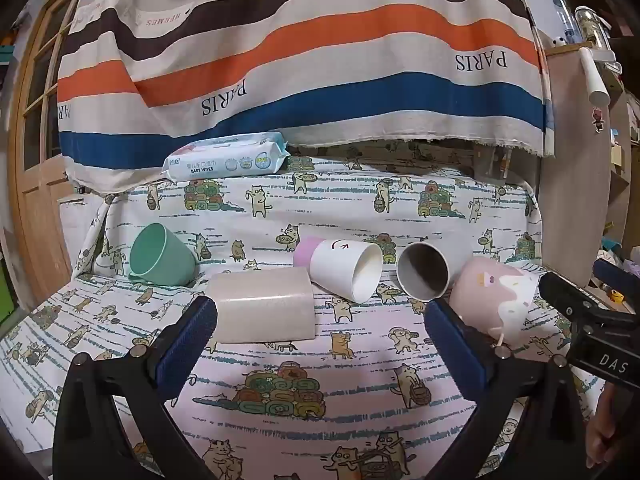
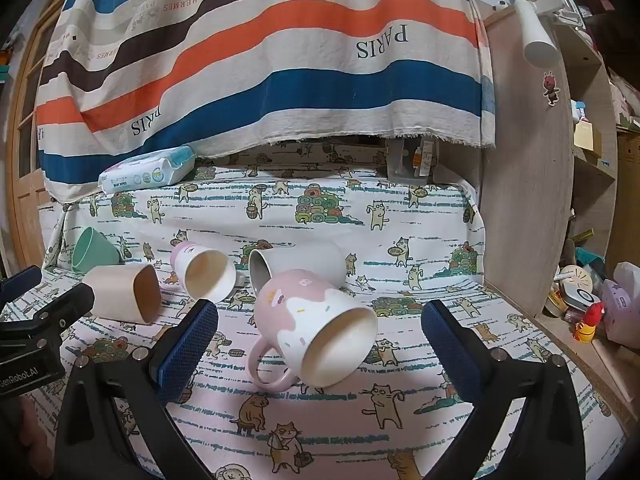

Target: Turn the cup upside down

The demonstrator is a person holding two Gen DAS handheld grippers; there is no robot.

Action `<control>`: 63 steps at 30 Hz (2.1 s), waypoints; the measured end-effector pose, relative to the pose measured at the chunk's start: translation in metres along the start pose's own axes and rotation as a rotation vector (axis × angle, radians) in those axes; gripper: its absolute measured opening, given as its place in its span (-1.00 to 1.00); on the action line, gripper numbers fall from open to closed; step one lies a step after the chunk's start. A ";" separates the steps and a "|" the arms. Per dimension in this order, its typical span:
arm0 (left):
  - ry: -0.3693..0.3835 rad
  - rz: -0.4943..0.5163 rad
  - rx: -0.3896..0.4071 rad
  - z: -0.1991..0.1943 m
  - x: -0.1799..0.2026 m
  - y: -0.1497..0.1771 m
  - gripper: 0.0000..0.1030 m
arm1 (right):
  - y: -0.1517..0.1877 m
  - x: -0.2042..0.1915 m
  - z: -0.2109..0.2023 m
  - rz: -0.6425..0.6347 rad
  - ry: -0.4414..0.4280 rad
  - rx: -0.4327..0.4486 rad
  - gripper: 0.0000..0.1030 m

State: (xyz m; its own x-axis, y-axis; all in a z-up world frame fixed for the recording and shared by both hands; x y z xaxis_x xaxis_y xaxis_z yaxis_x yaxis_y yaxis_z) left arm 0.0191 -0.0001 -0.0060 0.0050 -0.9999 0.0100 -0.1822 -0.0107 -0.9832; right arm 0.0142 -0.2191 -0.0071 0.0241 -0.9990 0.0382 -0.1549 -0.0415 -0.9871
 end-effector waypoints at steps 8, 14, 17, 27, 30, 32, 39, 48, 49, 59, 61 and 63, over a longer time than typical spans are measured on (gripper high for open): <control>0.001 0.004 -0.008 0.003 0.002 0.000 1.00 | 0.000 0.001 -0.001 0.001 0.000 0.003 0.99; 0.006 -0.001 0.003 0.001 -0.001 0.001 1.00 | 0.000 0.001 0.000 0.000 0.000 -0.002 0.99; 0.005 -0.003 0.003 0.001 0.000 0.001 1.00 | 0.000 0.001 0.000 -0.001 -0.001 -0.003 0.99; 0.014 0.000 0.003 -0.002 0.001 0.001 1.00 | 0.000 0.007 0.000 0.025 0.051 -0.007 0.99; 0.014 0.002 0.001 -0.002 0.003 0.001 1.00 | 0.000 0.004 -0.001 0.006 0.039 -0.001 0.99; 0.014 0.001 0.000 -0.001 0.002 0.001 1.00 | 0.000 0.003 0.000 0.002 0.022 -0.003 0.99; 0.020 0.004 -0.002 -0.002 0.002 0.001 1.00 | 0.000 0.005 0.000 0.010 0.046 -0.007 0.99; 0.017 0.003 -0.006 -0.001 0.003 0.001 1.00 | 0.000 0.004 0.000 0.010 0.049 -0.007 0.99; 0.017 0.002 -0.005 -0.001 0.003 0.001 1.00 | 0.000 0.003 0.000 0.010 0.049 -0.007 0.99; 0.020 0.003 -0.005 -0.001 0.004 0.001 1.00 | 0.001 0.003 -0.001 0.013 0.064 -0.004 0.99; 0.022 0.004 -0.005 -0.001 0.005 0.001 1.00 | 0.001 0.002 -0.001 0.010 0.063 -0.005 0.99; 0.021 0.003 -0.004 -0.001 0.005 0.001 1.00 | 0.002 0.002 -0.001 0.008 0.059 -0.005 0.99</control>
State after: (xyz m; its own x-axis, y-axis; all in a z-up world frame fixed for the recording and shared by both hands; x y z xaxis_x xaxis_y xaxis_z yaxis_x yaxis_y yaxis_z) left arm 0.0180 -0.0048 -0.0069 -0.0164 -0.9998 0.0112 -0.1861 -0.0080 -0.9825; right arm 0.0126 -0.2211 -0.0088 -0.0355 -0.9986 0.0396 -0.1594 -0.0335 -0.9866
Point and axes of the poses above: each gripper's, at about its wrist camera, not at the fingertips, and z roughly the way its jaws point, x to its right, y to its underside, the point moved 2 cm from there along z, roughly the way its jaws point, and after that the axes turned 7 degrees about x, right-handed, at the moved point
